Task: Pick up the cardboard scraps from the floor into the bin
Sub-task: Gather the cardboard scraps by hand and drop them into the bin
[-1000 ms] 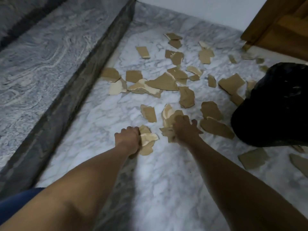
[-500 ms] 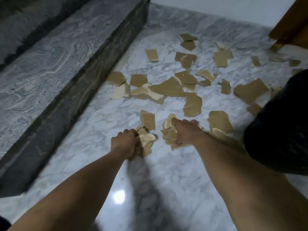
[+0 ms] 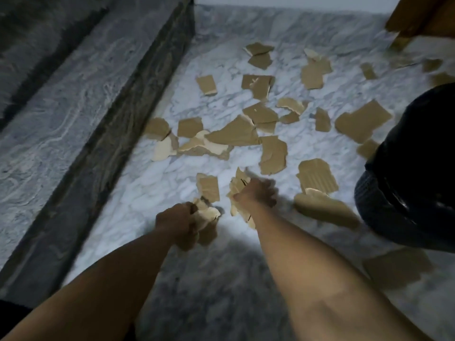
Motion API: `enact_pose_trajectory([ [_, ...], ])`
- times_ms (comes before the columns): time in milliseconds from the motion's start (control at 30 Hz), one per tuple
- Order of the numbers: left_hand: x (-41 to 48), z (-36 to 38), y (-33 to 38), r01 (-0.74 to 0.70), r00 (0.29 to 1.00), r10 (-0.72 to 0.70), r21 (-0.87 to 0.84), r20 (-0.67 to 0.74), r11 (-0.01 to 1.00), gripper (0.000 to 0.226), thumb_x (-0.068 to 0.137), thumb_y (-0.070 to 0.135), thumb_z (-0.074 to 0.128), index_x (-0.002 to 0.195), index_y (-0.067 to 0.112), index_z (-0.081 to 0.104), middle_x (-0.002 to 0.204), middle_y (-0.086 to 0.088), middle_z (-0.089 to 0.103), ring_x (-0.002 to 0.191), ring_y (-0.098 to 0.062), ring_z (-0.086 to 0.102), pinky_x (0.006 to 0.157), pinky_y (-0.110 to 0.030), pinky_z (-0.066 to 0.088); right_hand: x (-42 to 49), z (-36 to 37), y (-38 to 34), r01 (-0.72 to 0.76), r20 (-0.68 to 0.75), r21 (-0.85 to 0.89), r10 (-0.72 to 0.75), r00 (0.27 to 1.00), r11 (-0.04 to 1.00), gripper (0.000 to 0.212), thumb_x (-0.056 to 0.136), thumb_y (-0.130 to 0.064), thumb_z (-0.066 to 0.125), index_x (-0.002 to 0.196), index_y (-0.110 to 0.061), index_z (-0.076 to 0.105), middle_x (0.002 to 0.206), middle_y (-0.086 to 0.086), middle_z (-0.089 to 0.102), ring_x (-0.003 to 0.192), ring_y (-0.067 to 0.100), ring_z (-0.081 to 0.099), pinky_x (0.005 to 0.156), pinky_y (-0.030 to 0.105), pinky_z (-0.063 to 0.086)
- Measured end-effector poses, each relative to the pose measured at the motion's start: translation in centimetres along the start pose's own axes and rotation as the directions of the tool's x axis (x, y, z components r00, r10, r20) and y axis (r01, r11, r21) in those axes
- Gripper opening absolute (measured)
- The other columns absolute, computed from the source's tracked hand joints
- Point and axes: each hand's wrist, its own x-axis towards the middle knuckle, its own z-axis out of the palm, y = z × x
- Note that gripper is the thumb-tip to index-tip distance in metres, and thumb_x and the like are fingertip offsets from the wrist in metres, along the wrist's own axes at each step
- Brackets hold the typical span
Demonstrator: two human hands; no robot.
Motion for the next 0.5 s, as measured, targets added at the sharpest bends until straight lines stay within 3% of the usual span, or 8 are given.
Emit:
enact_pose_trajectory([
  [100,1.7,-0.5,0.1,-0.251,0.968,0.25,0.128,0.022,0.959,0.039,0.072,0.061,0.067,0.107,0.044,0.058,0.106,0.013,0.068,0.092,-0.014,0.066,0.085,-0.035,0.054,0.2,1.2,-0.3,0.036,-0.071,-0.067,-0.041,0.997,0.997,0.053,0.082,-0.028,0.074,0.131,-0.019,0.056,0.141,0.016,0.045,0.129,0.038,0.042,0.105,0.054,0.034],
  [133,2.5,-1.2,0.1,-0.329,0.944,0.329,0.154,0.026,0.932,0.043,0.079,0.06,0.063,0.119,0.044,0.057,0.12,0.008,0.066,0.104,-0.017,0.064,0.095,-0.039,0.051,0.7,1.3,-0.7,0.02,-0.047,-0.057,-0.023,0.999,0.998,0.06,0.083,-0.027,0.073,0.137,-0.018,0.05,0.141,0.017,0.046,0.129,0.039,0.044,0.105,0.055,0.033],
  [200,4.3,-3.5,0.6,-0.443,0.894,0.445,0.244,0.051,0.863,0.056,0.094,0.047,0.055,0.146,0.036,0.036,0.147,-0.001,0.047,0.131,-0.024,0.048,0.111,-0.042,0.035,1.9,1.3,-1.2,-0.036,0.018,-0.022,0.037,0.999,0.999,0.089,0.083,-0.027,0.075,0.153,-0.014,0.022,0.144,0.019,0.045,0.132,0.042,0.042,0.11,0.058,0.029],
  [267,6.0,-5.7,1.5,-0.419,0.902,0.431,0.244,0.005,0.875,0.058,0.096,0.042,0.054,0.147,0.028,0.03,0.147,-0.005,0.045,0.131,-0.025,0.046,0.109,-0.042,0.035,3.2,1.5,-1.5,-0.06,0.04,-0.007,0.06,0.997,0.998,0.105,0.083,-0.026,0.074,0.156,-0.007,0.001,0.146,0.018,0.045,0.137,0.041,0.04,0.115,0.06,0.017],
  [333,7.6,-6.7,2.6,-0.414,0.901,0.433,0.265,-0.012,0.871,0.058,0.087,0.037,0.065,0.135,0.025,0.034,0.129,-0.006,0.058,0.113,-0.027,0.057,0.097,-0.04,0.042,3.5,1.6,-1.5,-0.039,0.059,-0.044,0.042,0.997,0.998,0.09,0.082,-0.025,0.074,0.152,-0.005,0.022,0.14,0.016,0.052,0.133,0.039,0.045,0.116,0.06,0.018],
  [400,9.1,-6.2,3.0,-0.429,0.897,0.441,0.263,0.013,0.864,0.082,0.081,0.035,0.071,0.146,0.025,0.022,0.124,-0.003,0.06,0.108,-0.028,0.059,0.091,-0.039,0.045,3.1,1.2,-1.1,0.026,0.108,-0.112,-0.014,0.994,0.993,0.059,0.077,-0.026,0.078,0.127,-0.007,0.053,0.125,0.015,0.062,0.123,0.037,0.055,0.112,0.059,0.03],
  [433,9.6,-6.0,3.0,-0.433,0.9,0.434,0.229,0.049,0.872,0.093,0.079,0.035,0.072,0.152,0.025,0.014,0.125,-0.002,0.059,0.111,-0.028,0.059,0.091,-0.038,0.045,2.8,0.7,-0.6,0.051,0.13,-0.149,-0.032,0.991,0.987,0.053,0.073,-0.029,0.081,0.116,-0.008,0.058,0.119,0.013,0.064,0.118,0.035,0.058,0.109,0.059,0.034],
  [500,10.6,-5.6,3.0,-0.418,0.909,0.414,0.132,0.059,0.899,0.08,0.081,0.035,0.072,0.148,0.021,0.031,0.129,-0.005,0.058,0.111,-0.025,0.059,0.089,-0.031,0.045,2.6,-0.8,0.6,0.046,0.122,-0.213,-0.02,0.992,0.976,0.065,0.062,-0.042,0.087,0.112,-0.009,0.061,0.115,0.011,0.065,0.113,0.035,0.061,0.105,0.059,0.04],
])
